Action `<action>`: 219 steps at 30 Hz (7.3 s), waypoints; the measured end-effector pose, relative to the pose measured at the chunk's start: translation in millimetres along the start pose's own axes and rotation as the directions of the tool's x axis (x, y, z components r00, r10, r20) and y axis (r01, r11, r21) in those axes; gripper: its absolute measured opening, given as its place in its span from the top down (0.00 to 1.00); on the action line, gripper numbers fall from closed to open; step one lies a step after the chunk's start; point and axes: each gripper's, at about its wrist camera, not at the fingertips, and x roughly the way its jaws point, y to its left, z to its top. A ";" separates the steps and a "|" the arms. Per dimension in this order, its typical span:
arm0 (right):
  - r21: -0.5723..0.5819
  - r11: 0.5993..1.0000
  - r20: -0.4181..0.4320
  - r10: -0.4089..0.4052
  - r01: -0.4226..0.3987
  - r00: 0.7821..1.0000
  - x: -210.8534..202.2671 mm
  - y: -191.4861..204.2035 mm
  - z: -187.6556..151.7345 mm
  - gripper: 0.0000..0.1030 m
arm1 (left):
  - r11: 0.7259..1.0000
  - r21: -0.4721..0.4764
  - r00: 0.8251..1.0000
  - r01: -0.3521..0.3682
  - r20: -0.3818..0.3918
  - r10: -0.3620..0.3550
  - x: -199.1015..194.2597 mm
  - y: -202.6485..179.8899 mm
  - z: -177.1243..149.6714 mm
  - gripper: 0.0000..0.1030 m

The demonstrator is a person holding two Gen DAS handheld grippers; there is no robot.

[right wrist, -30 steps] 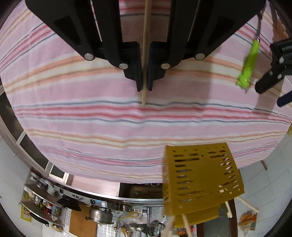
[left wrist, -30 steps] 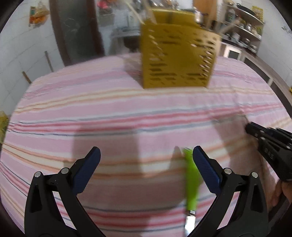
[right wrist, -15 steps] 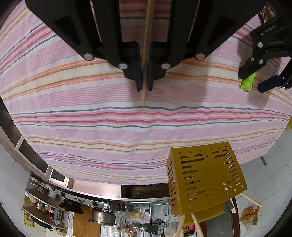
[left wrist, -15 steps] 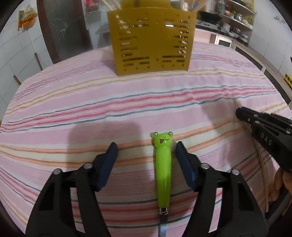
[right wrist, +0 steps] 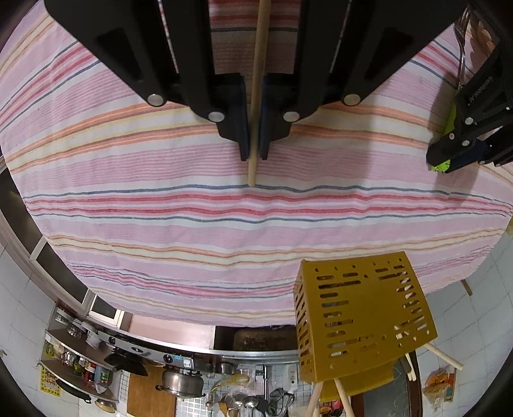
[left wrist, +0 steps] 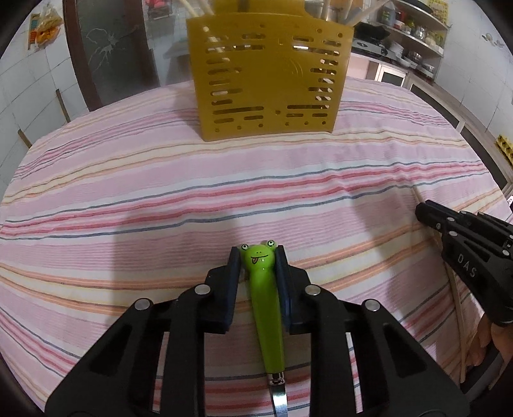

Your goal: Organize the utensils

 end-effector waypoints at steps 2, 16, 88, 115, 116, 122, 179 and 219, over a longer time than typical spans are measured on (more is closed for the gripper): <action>0.008 1.000 0.028 0.005 -0.005 1.000 -7.4 0.0 -0.2 0.94 | 1.000 0.000 1.000 -0.015 0.016 0.015 -3.9 0.8 -0.8 0.80; 0.026 0.994 0.300 0.093 -0.106 0.949 -68.5 8.9 3.3 0.94 | 0.993 -0.069 0.960 -0.092 0.258 0.107 -62.6 24.3 1.2 0.80; -0.033 0.991 0.735 0.111 -0.128 0.669 -192.3 38.9 110.7 0.94 | 0.990 -0.144 0.671 0.008 0.735 0.101 -232.9 61.7 95.9 0.80; -0.058 0.991 0.762 0.125 -0.125 0.635 -62.3 67.4 213.8 0.94 | 0.986 -0.159 0.726 0.048 0.683 0.075 -77.7 68.2 206.8 0.80; -0.055 0.991 0.751 0.122 -0.123 0.649 -59.5 65.8 212.8 0.94 | 0.986 -0.157 0.739 0.050 0.670 0.069 -75.0 70.8 206.8 0.80; -0.046 0.997 0.687 0.075 -0.060 0.722 -68.5 54.9 208.6 0.85 | 0.985 -0.171 0.757 0.012 0.645 0.103 -99.3 90.1 189.8 0.39; -0.008 1.000 0.559 0.015 -0.013 0.829 -153.9 32.1 -100.2 0.04 | 0.984 -0.115 0.785 -0.136 0.594 0.178 -163.6 73.4 -131.1 0.05; -0.006 1.000 0.598 0.006 -0.003 0.802 -163.0 31.7 -104.1 0.04 | 0.983 -0.114 0.775 -0.141 0.605 0.181 -166.3 73.4 -132.6 0.05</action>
